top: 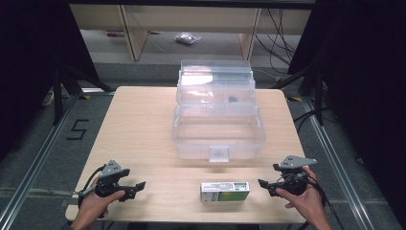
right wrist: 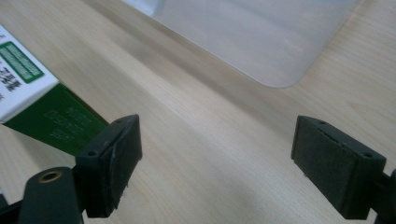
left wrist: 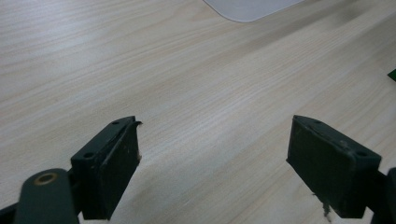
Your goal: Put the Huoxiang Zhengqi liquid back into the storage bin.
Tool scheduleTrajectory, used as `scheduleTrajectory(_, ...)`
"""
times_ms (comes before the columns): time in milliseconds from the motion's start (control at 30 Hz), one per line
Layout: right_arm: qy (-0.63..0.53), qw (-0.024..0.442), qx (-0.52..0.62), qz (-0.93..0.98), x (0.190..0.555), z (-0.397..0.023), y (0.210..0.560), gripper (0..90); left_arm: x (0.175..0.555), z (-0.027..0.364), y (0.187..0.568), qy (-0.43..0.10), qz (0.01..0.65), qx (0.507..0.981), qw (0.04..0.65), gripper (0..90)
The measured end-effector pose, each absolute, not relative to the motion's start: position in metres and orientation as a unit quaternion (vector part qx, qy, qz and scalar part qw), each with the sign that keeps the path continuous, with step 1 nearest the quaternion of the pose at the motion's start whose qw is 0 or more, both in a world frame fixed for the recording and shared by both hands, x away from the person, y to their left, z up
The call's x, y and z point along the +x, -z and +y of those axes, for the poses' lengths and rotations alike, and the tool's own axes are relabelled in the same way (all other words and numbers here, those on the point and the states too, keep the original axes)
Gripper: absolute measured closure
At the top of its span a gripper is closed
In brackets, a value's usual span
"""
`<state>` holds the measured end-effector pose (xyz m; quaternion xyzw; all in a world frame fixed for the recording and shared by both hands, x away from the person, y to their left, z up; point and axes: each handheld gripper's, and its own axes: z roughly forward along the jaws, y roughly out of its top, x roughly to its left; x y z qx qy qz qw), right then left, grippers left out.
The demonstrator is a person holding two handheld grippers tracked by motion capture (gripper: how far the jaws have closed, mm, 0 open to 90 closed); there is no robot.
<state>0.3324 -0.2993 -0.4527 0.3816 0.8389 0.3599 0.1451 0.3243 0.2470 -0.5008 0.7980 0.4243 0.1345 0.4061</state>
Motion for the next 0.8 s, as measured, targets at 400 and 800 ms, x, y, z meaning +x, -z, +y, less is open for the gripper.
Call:
scheduleTrajectory(400, -0.358, 0.117, 0.334, 0.864, 0.326, -0.282, 0.420, 17.7, 0.324, 0.247, 0.501, -0.135, 0.426, 0.797, 0.408, 16.1)
scheduleTrajectory(800, -0.337, 0.098, 0.281, 0.893, 0.318, -0.254, 0.401, 18.8, 0.324, 0.245, 0.502, -0.134, 0.434, 0.787, 0.418, 16.1)
